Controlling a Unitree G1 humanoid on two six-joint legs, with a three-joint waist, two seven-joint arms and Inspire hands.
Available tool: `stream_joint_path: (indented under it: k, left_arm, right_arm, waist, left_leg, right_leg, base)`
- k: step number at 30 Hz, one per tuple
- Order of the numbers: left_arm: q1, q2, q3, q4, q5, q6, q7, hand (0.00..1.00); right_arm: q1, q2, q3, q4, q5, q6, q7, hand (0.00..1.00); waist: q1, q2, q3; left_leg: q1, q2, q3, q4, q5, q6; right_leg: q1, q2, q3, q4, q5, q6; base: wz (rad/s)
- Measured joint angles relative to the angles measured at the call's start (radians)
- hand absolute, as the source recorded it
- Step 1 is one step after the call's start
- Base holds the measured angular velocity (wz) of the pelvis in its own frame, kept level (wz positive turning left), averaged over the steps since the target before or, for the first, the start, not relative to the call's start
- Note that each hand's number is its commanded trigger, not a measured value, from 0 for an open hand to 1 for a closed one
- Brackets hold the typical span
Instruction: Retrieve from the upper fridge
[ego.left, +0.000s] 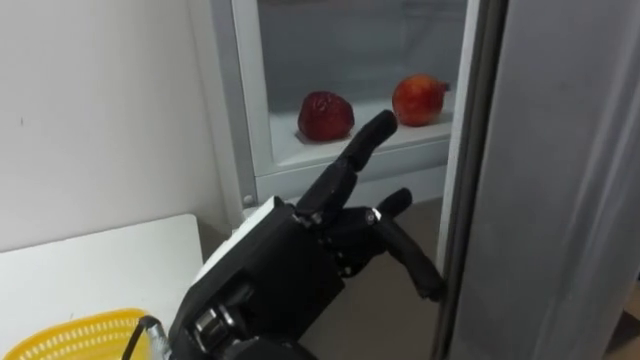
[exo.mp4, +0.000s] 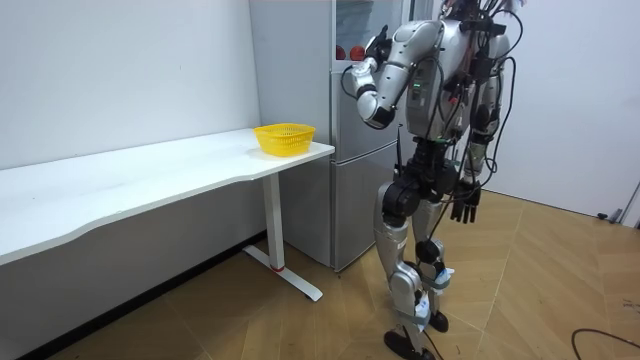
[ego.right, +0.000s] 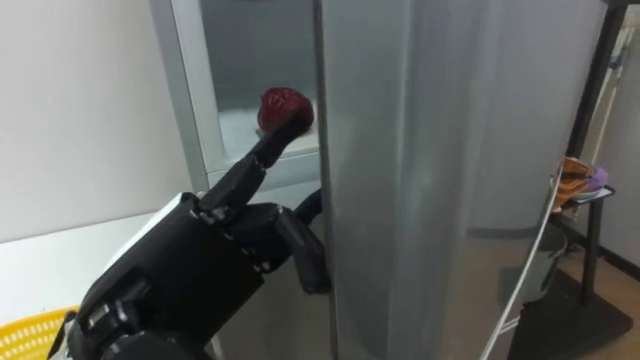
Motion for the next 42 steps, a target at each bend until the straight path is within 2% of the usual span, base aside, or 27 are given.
stream_joint_path:
  k: [6, 18, 24, 30, 42]
  left_arm:
    - [-0.004, 0.000, -0.012, -0.001, -0.008, -0.002, -0.008, 0.00]
    - [-0.051, 0.009, -0.064, -0.003, -0.008, -0.004, -0.021, 0.00]
    - [-0.066, 0.010, -0.081, -0.004, -0.017, -0.004, -0.024, 0.00]
    - [-0.071, 0.009, -0.081, -0.003, -0.023, -0.004, -0.024, 0.00]
    - [-0.092, 0.006, -0.102, -0.003, -0.028, -0.004, -0.024, 0.00]
  right_arm:
    - [0.007, -0.005, -0.018, 0.009, 0.032, -0.009, 0.000, 0.00]
    - [0.012, -0.009, -0.018, 0.010, 0.098, -0.011, 0.000, 0.00]
    - [0.011, -0.016, -0.017, 0.010, 0.117, -0.011, -0.001, 0.00]
    - [0.012, -0.022, -0.017, 0.011, 0.136, -0.020, -0.001, 0.00]
    - [0.012, -0.026, -0.015, 0.011, 0.178, -0.020, -0.002, 0.00]
  waist:
    - [-0.028, 0.000, -0.0001]
    - [-0.030, 0.006, 0.0001]
    - [-0.030, 0.015, -0.0030]
    - [-0.053, 0.014, -0.0019]
    - [-0.054, 0.012, -0.0011]
  left_leg:
    - [0.002, 0.001, 0.013, 0.000, 0.000, 0.000]
    - [0.007, 0.002, 0.027, -0.005, 0.000, 0.000]
    - [0.008, 0.007, 0.045, -0.005, 0.000, 0.000]
    - [0.015, 0.012, 0.050, -0.006, 0.000, 0.000]
    - [0.007, 0.011, 0.072, -0.012, 0.000, -0.001]
  right_leg:
    - [0.000, 0.001, 0.005, -0.005, 0.001, 0.000]
    - [0.000, 0.005, 0.018, -0.010, 0.003, 0.000]
    - [-0.004, 0.011, 0.031, -0.010, 0.007, -0.003]
    - [0.000, 0.017, 0.031, -0.009, 0.011, -0.008]
    - [-0.024, 0.020, 0.052, -0.009, 0.018, -0.003]
  base:
    - [-0.07]
    - [-0.04]
    - [-0.07]
    - [-0.02]
    - [-0.06]
